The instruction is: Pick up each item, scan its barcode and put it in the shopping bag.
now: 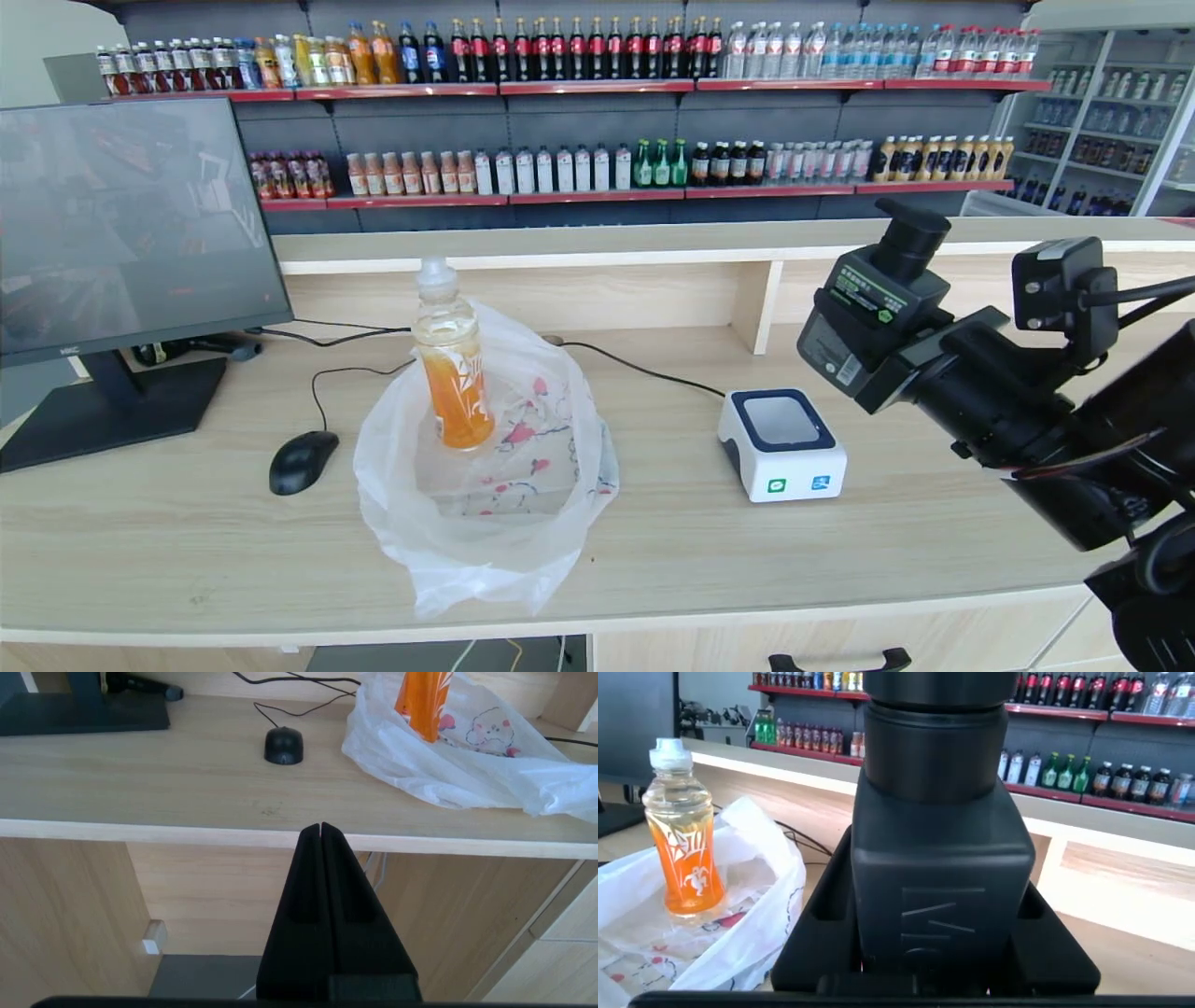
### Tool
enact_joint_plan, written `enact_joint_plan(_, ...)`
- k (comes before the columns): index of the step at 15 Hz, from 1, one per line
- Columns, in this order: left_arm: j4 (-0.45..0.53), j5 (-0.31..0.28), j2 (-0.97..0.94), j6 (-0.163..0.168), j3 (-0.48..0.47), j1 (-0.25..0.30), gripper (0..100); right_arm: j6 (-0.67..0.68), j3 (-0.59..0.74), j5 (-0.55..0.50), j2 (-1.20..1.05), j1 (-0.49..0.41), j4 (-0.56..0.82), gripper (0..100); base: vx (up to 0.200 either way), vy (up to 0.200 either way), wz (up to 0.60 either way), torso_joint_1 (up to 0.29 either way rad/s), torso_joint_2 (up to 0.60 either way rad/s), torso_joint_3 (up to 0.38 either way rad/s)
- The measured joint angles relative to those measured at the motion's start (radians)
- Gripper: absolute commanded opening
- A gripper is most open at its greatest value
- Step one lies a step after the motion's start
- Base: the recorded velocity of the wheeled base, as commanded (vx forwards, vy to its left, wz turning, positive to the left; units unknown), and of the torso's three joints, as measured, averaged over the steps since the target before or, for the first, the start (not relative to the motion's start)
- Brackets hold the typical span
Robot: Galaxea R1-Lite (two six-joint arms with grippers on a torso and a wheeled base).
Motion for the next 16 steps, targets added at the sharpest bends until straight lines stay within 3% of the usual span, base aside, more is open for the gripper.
enact_joint_plan(7, 0.0, 0.0, 0.0, 0.001, 0.0, 0.001, 0, 0.018, -0.043, 0.002, -0.013, -0.015, -0.002, 0, -0.029, 0.0, 0.0, 0.0, 0.0, 0.0)
enact_joint_plan(16, 0.0, 0.0, 0.0, -0.002, 0.0, 0.002, 0, 0.018, -0.084, 0.0, -0.013, -0.049, -0.001, 0, 0.0, 0.2, 0.0, 0.007, 0.0, 0.0)
